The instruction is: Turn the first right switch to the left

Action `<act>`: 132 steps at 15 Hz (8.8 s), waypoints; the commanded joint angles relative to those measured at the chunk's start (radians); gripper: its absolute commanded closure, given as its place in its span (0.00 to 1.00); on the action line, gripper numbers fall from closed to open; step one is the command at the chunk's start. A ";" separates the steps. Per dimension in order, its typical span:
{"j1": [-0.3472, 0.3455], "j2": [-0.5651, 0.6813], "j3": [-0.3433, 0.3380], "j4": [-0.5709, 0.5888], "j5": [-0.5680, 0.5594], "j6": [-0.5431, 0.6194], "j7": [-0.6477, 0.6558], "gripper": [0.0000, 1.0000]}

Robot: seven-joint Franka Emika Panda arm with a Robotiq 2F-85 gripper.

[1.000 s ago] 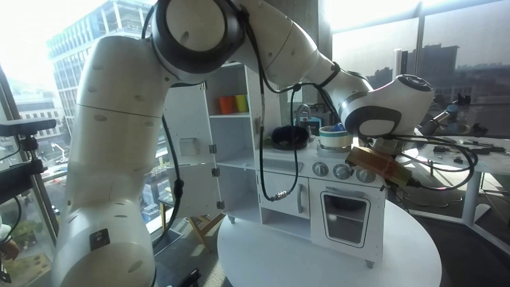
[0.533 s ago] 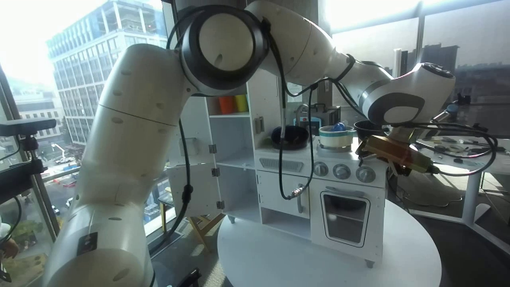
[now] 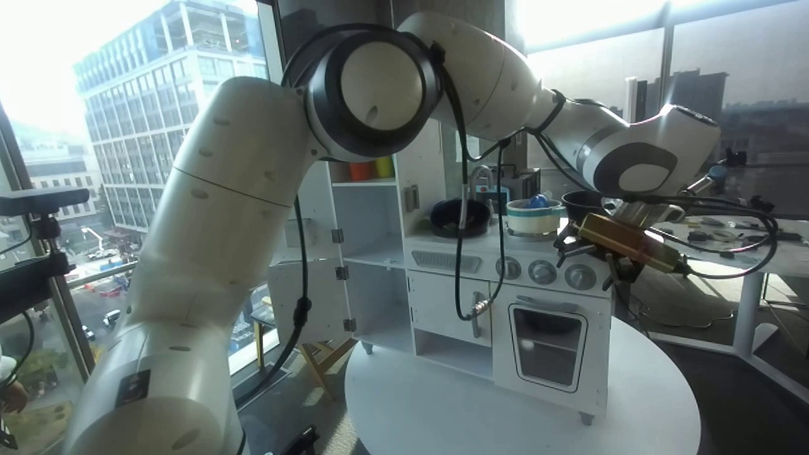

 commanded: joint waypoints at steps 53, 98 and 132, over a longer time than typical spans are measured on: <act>0.104 -0.216 0.041 -0.485 0.485 0.755 -0.414 0.34; 0.213 -0.250 0.004 -0.555 -0.688 0.914 0.246 0.79; 0.549 -0.251 -0.303 -0.535 -1.557 0.823 1.105 0.80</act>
